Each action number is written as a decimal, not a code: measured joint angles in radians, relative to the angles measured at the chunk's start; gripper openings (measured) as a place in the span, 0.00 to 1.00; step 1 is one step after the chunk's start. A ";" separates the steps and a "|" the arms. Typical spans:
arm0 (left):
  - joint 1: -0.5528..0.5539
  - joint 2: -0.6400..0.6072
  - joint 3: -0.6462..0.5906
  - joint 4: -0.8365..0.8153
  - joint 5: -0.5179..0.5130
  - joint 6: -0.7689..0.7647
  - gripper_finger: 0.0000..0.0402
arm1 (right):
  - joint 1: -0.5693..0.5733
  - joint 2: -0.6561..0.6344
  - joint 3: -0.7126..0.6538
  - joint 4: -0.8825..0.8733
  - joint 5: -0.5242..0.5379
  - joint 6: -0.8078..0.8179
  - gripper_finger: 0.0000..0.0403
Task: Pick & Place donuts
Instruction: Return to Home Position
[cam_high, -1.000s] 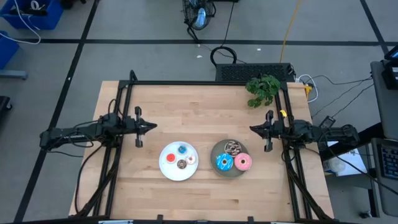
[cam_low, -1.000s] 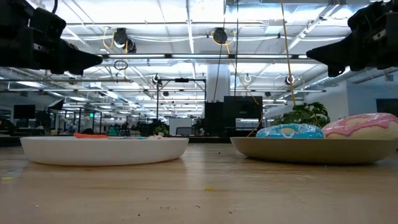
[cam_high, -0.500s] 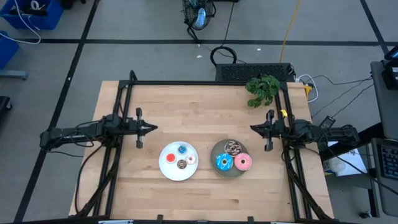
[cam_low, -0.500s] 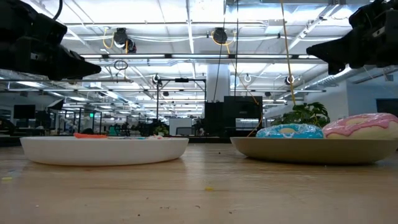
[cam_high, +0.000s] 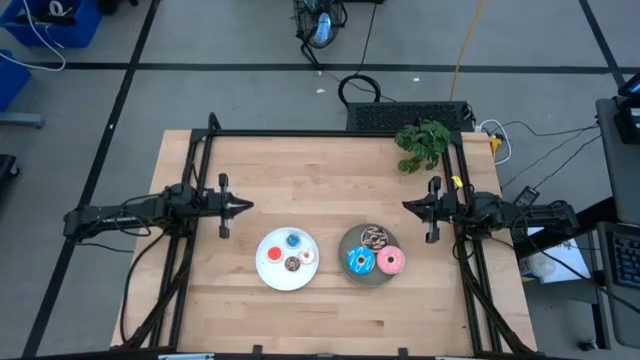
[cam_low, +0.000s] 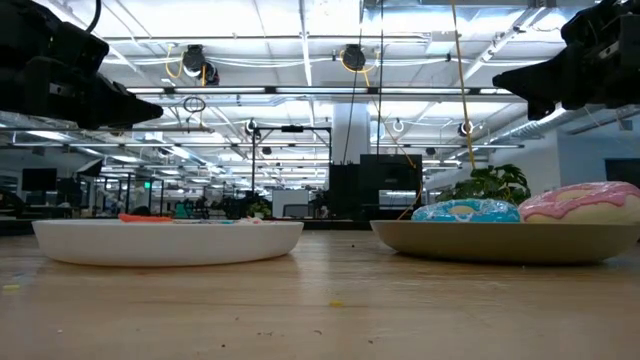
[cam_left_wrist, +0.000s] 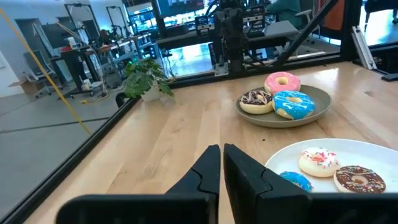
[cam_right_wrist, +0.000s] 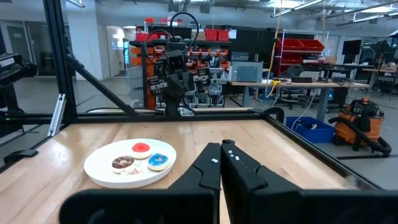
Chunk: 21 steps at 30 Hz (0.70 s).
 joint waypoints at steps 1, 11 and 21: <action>0.000 0.000 0.000 0.000 0.000 0.000 0.08 | 0.000 0.000 0.000 0.000 0.000 0.000 0.00; 0.000 0.000 0.000 0.000 0.000 0.001 0.12 | 0.000 0.000 0.000 0.001 0.000 0.000 0.00; 0.000 0.000 0.000 0.001 0.000 0.002 0.12 | 0.000 0.000 0.000 0.001 0.000 0.001 0.00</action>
